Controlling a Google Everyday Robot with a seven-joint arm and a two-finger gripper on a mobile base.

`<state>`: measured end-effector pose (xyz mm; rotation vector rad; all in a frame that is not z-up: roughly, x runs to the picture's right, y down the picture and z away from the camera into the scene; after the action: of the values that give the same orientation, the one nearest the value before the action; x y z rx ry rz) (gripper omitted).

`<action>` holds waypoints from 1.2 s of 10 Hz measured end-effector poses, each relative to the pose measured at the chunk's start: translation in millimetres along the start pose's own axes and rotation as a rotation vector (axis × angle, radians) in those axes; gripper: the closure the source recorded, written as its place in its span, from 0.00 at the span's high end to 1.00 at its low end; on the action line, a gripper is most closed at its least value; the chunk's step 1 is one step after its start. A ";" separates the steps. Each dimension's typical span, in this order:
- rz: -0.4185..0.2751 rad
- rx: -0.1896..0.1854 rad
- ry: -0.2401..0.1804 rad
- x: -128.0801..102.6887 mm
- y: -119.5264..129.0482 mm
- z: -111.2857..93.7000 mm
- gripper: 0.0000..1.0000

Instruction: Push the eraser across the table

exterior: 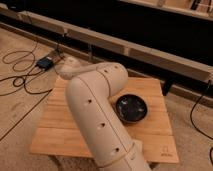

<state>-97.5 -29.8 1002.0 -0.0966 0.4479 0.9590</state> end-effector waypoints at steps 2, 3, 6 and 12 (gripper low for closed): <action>0.004 0.012 0.013 6.8 -10.2 0.9 0.80; 0.009 0.022 0.020 10.9 -19.1 1.9 0.80; 0.032 0.045 0.039 19.0 -38.4 6.2 0.80; 0.039 0.075 0.078 29.9 -58.1 16.7 0.80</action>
<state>-30.5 -35.8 998.1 -0.0579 0.5586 0.9780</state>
